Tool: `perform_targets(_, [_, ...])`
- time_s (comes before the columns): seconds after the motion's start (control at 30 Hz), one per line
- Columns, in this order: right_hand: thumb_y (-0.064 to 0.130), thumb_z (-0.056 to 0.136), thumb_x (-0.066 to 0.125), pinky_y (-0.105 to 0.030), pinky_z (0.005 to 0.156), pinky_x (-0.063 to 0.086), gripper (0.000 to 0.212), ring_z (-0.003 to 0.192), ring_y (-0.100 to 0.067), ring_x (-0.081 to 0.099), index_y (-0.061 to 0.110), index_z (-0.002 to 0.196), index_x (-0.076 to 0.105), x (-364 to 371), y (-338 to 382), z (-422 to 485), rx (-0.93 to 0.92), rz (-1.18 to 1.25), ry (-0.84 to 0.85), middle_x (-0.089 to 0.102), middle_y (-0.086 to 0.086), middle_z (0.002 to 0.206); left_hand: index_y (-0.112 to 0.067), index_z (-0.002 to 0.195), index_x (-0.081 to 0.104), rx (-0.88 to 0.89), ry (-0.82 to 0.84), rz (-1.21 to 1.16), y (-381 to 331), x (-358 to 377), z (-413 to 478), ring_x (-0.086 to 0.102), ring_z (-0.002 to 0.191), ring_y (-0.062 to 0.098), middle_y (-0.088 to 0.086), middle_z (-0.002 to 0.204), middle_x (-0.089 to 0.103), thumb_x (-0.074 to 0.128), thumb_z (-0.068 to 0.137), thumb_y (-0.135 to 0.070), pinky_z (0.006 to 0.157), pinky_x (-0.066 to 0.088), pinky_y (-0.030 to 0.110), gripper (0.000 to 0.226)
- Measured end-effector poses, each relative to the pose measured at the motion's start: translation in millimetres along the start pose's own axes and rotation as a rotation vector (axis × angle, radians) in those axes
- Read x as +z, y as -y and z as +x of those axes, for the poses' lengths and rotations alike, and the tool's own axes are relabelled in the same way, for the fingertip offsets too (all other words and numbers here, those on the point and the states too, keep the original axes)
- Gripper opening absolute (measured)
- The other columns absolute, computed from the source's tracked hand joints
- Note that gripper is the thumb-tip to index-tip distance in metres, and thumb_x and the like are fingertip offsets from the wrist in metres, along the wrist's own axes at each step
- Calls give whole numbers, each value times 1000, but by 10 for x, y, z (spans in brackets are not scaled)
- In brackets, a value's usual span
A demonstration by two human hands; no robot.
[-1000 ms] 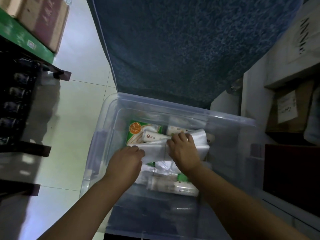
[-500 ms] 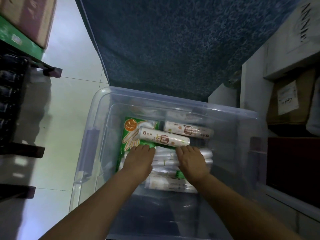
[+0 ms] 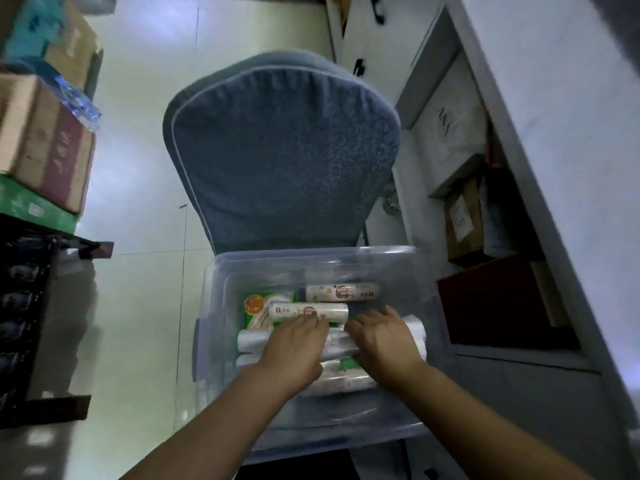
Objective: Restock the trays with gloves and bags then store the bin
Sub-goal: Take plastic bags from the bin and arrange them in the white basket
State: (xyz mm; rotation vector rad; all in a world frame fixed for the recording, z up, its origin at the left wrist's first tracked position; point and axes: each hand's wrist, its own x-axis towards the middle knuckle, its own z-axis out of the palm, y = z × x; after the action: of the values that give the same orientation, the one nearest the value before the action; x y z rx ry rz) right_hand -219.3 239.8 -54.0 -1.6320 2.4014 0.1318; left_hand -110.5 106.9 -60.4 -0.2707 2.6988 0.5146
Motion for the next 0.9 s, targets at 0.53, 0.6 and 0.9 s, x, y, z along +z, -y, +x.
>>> perform_targets(0.53, [48,60,77,-32,59,49,43,66,-22,63,22,93,65,-1845,-161,-2098,587,-176,-388,67,1,78,-24,64,59,493,-408,270,-1103,-1793,-524,61,49,22,-3,56,63,77,44,-40,40,41,24,31])
perform_targets(0.6, [38,65,81,-33,58,51,37,64,-25,64,19,94,67,-1896,-277,-2432,717,-134,-479,70,-2,75,-23,65,59,485,-430,273,-1301,-1945,-500,60,50,26,-1,57,63,81,45,-34,41,42,26,32])
perform_targets(0.9, [27,86,64,-26,63,43,10,82,-18,63,21,91,70,-1768,-831,-3953,1155,191,-484,70,2,89,-26,80,56,505,-554,15,-2438,-2253,-407,56,60,22,-3,68,62,64,76,-38,47,31,27,15])
